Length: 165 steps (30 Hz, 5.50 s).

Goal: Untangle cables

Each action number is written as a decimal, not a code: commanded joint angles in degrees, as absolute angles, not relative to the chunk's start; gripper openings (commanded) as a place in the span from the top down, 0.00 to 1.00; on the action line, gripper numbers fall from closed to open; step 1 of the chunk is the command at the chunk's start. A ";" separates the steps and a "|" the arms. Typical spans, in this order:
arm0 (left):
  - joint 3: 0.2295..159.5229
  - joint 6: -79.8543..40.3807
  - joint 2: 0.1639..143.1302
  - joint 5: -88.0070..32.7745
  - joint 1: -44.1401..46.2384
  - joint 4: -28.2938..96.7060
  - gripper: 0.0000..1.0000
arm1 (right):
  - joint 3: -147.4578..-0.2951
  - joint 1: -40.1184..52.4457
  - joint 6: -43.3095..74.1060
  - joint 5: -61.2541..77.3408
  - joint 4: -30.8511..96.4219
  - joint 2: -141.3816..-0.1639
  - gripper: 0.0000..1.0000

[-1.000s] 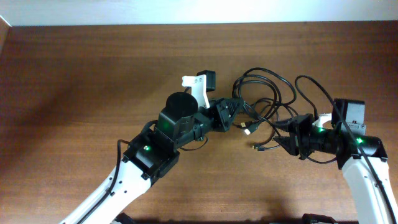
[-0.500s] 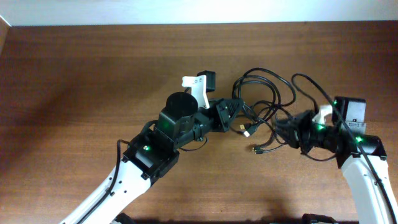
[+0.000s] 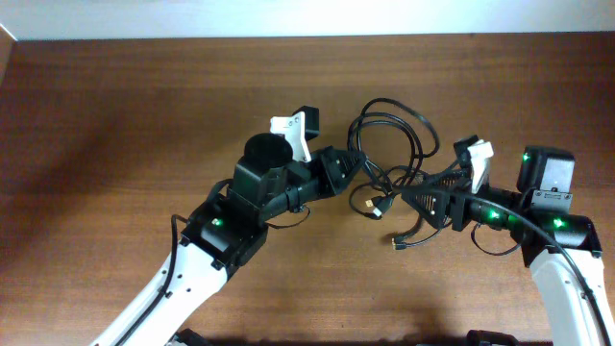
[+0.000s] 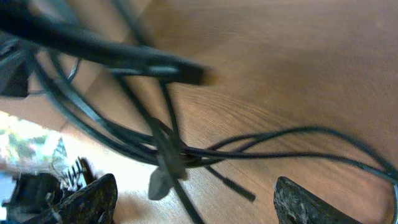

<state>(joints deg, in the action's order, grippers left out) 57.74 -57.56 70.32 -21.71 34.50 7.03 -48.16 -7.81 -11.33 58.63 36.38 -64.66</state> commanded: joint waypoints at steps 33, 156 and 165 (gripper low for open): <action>58.17 -62.33 69.41 9.23 20.93 44.69 1.00 | -48.88 -7.57 17.63 47.55 26.15 -63.61 0.96; 66.81 -6.55 69.41 11.62 15.59 50.68 0.01 | -49.84 21.43 38.02 18.39 7.73 -88.23 0.09; 66.81 -6.55 69.41 11.62 15.59 50.68 0.01 | -49.84 21.43 38.02 18.33 5.91 -89.73 0.08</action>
